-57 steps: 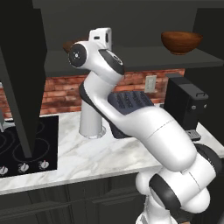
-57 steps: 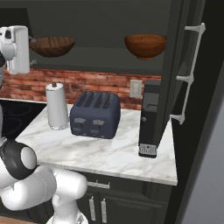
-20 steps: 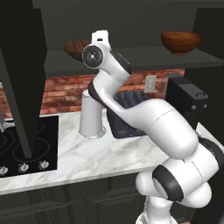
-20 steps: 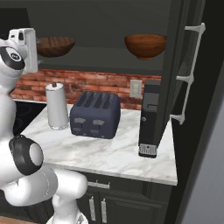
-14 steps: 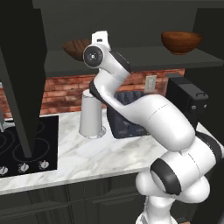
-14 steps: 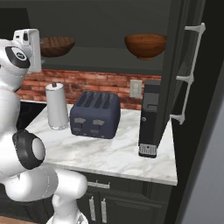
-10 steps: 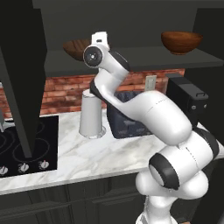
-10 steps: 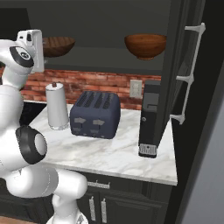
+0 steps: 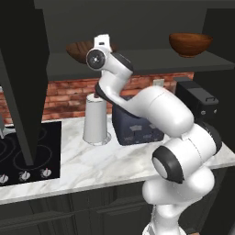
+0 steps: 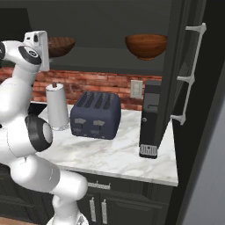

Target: Move the bowls from the cabinet to the plates on the dining table.

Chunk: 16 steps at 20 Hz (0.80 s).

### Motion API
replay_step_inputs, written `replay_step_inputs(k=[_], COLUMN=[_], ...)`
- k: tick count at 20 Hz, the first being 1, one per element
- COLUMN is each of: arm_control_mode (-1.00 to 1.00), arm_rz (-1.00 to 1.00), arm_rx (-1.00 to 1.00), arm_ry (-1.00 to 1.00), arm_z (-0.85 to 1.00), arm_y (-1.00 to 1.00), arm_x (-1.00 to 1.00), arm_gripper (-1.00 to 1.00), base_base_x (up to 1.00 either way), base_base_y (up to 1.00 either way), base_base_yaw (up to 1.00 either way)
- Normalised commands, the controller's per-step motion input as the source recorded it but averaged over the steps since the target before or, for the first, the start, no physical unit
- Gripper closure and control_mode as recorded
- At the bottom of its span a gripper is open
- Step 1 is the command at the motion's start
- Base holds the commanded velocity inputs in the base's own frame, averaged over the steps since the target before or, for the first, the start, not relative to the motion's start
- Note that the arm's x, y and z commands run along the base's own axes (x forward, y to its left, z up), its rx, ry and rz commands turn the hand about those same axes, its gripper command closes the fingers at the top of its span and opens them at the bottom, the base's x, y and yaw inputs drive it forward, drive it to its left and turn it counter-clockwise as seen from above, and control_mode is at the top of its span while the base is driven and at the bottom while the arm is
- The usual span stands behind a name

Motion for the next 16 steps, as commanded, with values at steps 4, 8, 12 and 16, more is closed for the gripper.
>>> replay_step_inputs(k=[4, 8, 12, 16], arm_control_mode=[-1.0, -1.0, -1.0, -1.0], arm_rz=[0.0, 0.0, 0.0, 0.0], arm_rx=[0.0, 0.0, 0.0, 0.0], arm_ry=[0.0, 0.0, 0.0, 0.0], arm_z=[0.0, 0.0, 0.0, 0.0], arm_y=[0.2, 0.22, 0.2, 0.06], arm_x=[0.27, 0.25, 0.26, 0.39], arm_gripper=[-1.0, -1.0, -1.0, -1.0], base_base_x=[0.0, 0.0, 0.0, 0.0], base_base_y=[0.0, 0.0, 0.0, 0.0], base_base_yaw=[0.0, 0.0, 0.0, 0.0])
